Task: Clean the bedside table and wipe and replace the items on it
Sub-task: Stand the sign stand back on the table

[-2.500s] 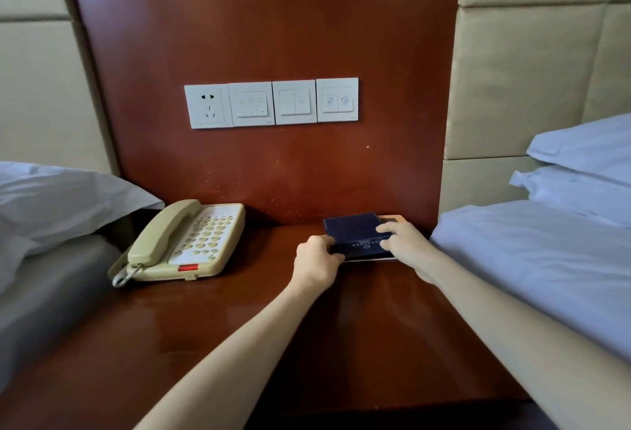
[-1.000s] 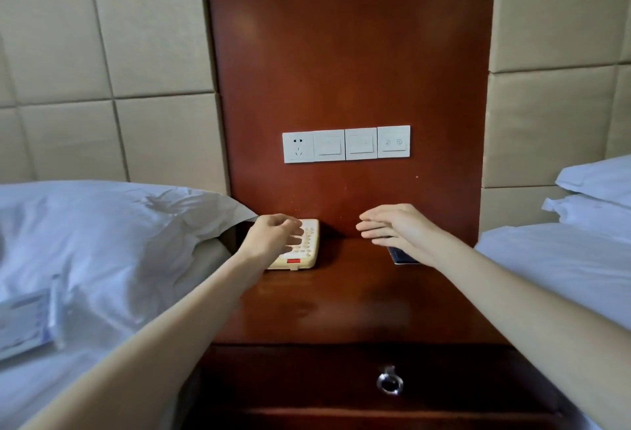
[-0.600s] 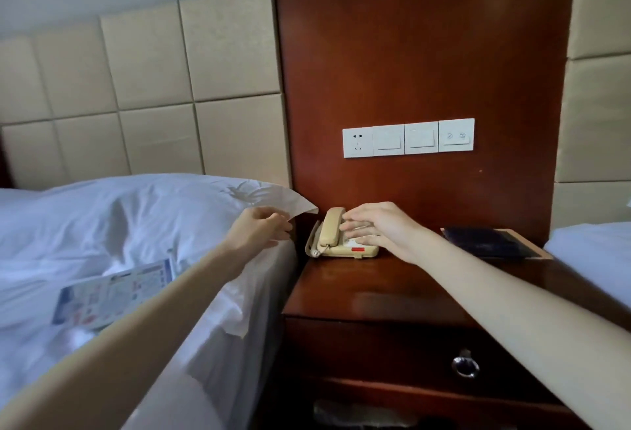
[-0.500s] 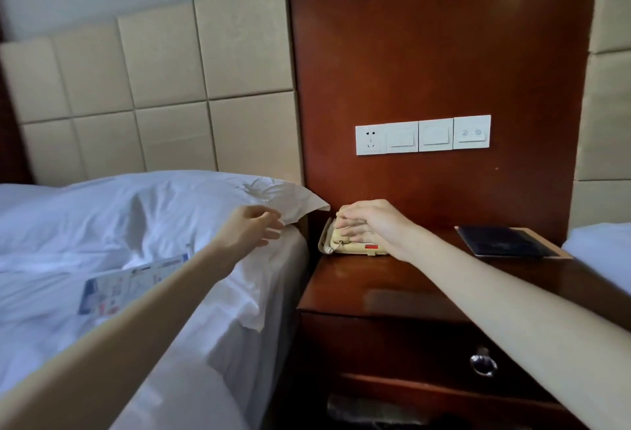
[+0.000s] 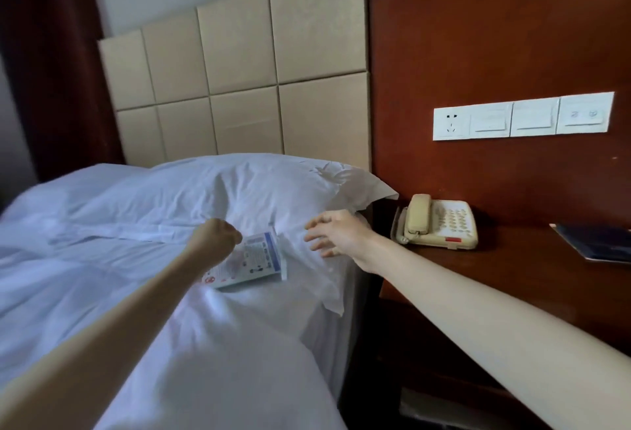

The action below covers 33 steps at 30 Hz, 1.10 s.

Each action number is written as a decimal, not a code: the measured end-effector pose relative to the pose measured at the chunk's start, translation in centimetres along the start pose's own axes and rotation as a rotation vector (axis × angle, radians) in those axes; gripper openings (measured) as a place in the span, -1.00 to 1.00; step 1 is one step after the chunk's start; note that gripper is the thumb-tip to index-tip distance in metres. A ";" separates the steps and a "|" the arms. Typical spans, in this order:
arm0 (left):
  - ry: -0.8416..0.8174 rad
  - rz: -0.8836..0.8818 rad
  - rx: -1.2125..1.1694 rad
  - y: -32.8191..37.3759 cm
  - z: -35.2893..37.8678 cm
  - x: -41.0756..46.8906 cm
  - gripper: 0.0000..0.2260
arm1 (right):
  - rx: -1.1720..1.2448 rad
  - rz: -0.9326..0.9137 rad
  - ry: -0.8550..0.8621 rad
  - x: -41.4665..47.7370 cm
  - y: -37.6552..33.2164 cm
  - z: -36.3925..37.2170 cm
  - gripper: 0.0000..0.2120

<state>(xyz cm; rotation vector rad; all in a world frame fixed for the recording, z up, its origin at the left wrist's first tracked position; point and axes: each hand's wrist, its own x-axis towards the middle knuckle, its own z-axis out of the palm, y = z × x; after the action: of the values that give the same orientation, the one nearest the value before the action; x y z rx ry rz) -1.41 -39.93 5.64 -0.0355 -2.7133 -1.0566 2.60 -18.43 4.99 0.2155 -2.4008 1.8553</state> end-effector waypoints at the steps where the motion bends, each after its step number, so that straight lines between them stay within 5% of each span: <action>1: 0.002 -0.031 0.033 -0.7 -0.4 0.4 -0.84 | -0.008 0.000 -0.014 0.4 0.1 0.9 -0.92; 3: 0.014 -0.086 0.080 -1.9 -0.8 1.1 -0.92 | -0.036 0.005 -0.035 1.3 0.5 2.5 -0.89; 11: 0.061 -0.258 0.062 -3.3 0.1 1.7 -0.63 | -0.210 0.036 -0.026 3.7 2.8 6.8 -0.86; 15: 0.118 -0.211 -0.036 -3.1 -0.1 1.9 -0.63 | -0.214 0.032 0.030 4.5 3.2 7.5 -0.85; 20: 0.245 -0.082 0.022 -2.0 -0.8 2.6 -0.62 | -0.037 0.042 0.039 4.9 3.2 7.2 -0.47; 33: 0.375 0.238 -0.026 4.8 1.2 2.5 -0.64 | 0.093 -0.004 0.251 4.9 2.9 1.4 -0.55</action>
<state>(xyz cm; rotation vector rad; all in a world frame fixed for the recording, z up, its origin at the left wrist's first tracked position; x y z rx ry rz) -3.58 -35.75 8.53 -0.1458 -2.2945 -0.9228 -2.75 -19.32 2.71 -0.0070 -2.1500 1.8688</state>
